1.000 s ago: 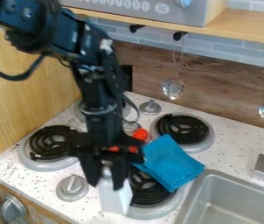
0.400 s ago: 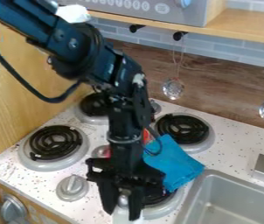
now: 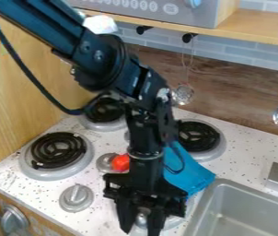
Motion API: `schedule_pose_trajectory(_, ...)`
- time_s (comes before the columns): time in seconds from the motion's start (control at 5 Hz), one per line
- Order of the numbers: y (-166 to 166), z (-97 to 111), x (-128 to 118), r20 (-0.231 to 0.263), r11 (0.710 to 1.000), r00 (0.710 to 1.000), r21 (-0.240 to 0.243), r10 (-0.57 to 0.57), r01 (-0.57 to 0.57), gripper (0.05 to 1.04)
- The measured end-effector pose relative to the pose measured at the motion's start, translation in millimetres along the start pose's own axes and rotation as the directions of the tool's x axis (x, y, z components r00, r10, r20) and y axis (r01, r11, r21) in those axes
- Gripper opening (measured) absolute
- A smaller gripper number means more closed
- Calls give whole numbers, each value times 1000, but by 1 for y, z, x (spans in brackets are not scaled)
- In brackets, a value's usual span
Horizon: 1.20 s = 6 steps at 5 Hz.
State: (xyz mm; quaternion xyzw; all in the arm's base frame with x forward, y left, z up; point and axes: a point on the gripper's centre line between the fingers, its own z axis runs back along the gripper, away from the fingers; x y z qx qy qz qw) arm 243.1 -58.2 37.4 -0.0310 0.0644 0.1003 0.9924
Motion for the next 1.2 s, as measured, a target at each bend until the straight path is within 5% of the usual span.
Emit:
schedule_pose_trajectory(0.4, 3, -1, 9, 65, 1000, 998, 17, 22, -24, 586)
schedule_pose_trajectory(0.6, 3, -1, 5, 107, 999, 994, 24, 29, -32, 895)
schedule_pose_trajectory(0.8, 0, 20, 2, 151, 1000, 988, -17, 14, -12, 1012)
schedule_pose_trajectory(1.2, 7, 75, -4, 254, 996, 967, -92, 5, 19, 1009)
